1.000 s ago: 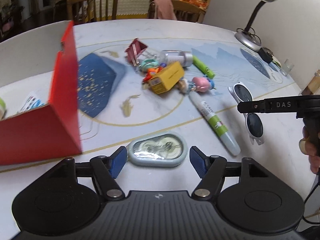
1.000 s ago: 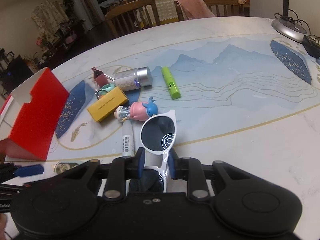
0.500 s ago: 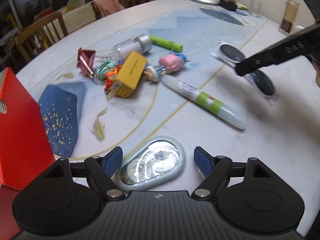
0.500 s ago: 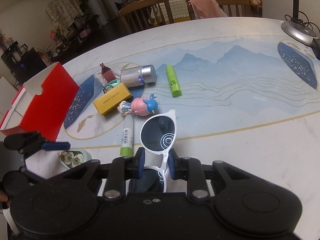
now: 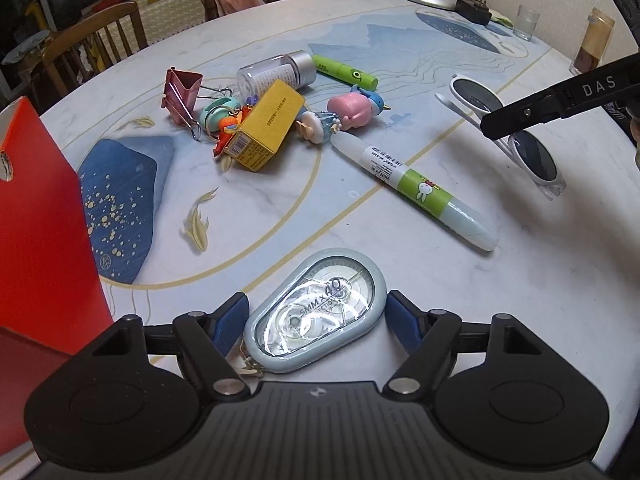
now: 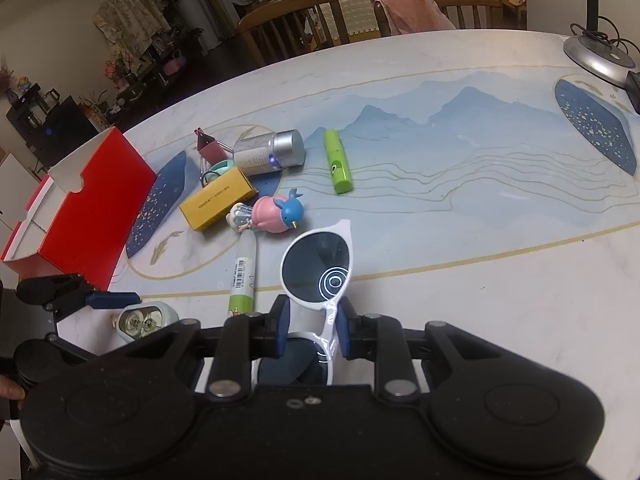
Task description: Organize rigid objects
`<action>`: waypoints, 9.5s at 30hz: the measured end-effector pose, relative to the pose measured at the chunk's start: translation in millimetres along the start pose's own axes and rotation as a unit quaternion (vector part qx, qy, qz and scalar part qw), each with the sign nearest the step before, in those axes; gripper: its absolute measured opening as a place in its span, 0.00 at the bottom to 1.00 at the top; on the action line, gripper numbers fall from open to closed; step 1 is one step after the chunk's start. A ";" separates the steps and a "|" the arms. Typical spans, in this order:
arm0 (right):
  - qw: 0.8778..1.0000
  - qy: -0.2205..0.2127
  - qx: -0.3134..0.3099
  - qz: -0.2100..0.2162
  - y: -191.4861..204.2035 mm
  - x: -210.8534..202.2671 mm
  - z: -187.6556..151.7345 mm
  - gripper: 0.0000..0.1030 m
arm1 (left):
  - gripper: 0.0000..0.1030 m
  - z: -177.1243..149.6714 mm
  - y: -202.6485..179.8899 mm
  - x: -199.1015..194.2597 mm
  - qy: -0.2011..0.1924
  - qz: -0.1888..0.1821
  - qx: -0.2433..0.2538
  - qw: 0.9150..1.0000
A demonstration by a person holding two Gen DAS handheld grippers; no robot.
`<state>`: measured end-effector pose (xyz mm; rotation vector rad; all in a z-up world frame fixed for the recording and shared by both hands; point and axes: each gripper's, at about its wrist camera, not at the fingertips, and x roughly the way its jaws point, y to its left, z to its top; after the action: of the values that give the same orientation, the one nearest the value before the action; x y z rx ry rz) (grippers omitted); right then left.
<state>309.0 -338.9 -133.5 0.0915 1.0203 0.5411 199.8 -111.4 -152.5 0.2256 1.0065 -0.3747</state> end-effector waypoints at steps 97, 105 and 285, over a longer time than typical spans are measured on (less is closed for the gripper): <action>0.972 0.094 -0.215 0.008 351.0 160.9 50.1 0.29 | 0.71 -14.3 318.9 -61.4 0.025 0.125 -0.182 0.975; 0.977 0.066 -0.198 0.036 347.3 137.7 53.6 0.35 | 0.71 -17.5 306.3 -85.0 -0.001 0.126 -0.192 0.973; 0.987 -0.038 -0.125 0.091 243.3 7.8 72.4 0.16 | 0.28 -8.0 166.2 -174.4 -0.182 0.114 -0.222 0.951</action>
<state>278.2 -112.1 -23.5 -0.0180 0.8682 0.8222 177.6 78.4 -5.5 -0.1321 0.6674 0.0303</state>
